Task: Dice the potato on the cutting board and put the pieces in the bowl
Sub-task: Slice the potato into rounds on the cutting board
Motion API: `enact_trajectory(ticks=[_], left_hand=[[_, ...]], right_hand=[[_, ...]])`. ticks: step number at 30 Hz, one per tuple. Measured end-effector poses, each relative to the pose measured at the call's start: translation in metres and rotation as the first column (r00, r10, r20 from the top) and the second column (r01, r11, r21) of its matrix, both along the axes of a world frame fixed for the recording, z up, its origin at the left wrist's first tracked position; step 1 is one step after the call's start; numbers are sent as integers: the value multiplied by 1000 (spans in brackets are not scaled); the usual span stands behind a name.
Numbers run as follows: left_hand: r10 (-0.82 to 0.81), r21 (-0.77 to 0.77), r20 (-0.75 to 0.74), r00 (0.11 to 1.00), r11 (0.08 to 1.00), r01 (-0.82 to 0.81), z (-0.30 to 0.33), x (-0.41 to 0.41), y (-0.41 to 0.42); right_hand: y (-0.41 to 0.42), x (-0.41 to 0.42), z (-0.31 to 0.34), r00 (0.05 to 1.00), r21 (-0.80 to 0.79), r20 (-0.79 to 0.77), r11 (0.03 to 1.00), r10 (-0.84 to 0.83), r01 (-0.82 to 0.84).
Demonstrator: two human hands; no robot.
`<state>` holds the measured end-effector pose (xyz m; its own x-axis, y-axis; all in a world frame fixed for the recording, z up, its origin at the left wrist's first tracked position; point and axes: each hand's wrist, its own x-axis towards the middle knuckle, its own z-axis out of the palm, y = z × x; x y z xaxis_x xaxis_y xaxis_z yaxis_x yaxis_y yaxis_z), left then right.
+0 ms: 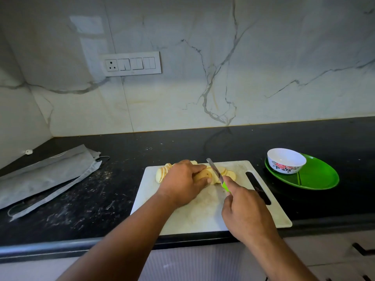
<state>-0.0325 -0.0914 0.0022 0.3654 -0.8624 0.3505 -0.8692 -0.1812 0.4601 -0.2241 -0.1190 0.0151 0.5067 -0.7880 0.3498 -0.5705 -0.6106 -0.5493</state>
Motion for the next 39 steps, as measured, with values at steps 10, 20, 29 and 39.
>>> enact_trajectory(ticks=[10, 20, 29, 39], left_hand=[[8, 162, 5, 1000, 987, -9, 17, -4, 11], [-104, 83, -174, 979, 989, 120, 4, -1, 27], [-42, -56, -380, 924, 998, 23, 1, -2, 38], [-29, -51, -540, 841, 999, 2, -8, -2, 57]], right_hand=[[-11, 6, -1, 999, -8, -37, 1000, -24, 24], [18, -12, 4, 997, -5, -43, 998, 58, -58], [25, -11, 2, 994, -14, -97, 999, 44, -46], [47, -13, 5, 985, -62, -152, 993, 87, -97]])
